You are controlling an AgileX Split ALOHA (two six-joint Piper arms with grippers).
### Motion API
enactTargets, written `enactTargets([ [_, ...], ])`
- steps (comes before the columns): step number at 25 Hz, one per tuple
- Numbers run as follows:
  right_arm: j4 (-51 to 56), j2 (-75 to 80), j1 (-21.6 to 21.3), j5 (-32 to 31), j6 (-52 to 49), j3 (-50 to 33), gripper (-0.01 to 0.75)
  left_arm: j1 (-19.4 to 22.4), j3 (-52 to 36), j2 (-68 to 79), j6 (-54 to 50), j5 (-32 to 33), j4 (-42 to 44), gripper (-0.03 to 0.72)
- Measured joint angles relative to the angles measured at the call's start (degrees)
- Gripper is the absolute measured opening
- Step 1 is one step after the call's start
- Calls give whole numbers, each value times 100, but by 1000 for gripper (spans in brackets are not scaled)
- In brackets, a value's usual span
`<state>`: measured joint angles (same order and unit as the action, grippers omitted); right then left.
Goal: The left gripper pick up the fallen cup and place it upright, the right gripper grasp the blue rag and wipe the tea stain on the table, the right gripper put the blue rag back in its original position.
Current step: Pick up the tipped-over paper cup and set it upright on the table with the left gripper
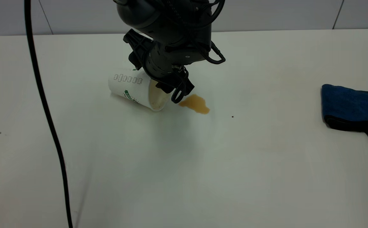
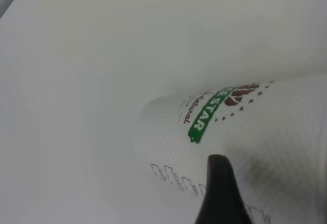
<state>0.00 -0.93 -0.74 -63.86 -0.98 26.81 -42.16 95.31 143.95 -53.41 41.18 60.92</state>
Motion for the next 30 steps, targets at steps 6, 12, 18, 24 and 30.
enactTargets([
  [6,0,0,0,0,0,0,518,331,0,12,-23,-63,0,551],
  [12,0,0,0,0,0,0,518,516,0,12,23,-28,8,393],
  [18,0,0,0,0,0,0,518,533,1,-87,522,291,136,52],
  [24,0,0,0,0,0,0,518,804,1,-936,1745,122,-1191,6],
  [30,0,0,0,0,0,0,518,1902,1,-1560,3965,5,-3944,6],
])
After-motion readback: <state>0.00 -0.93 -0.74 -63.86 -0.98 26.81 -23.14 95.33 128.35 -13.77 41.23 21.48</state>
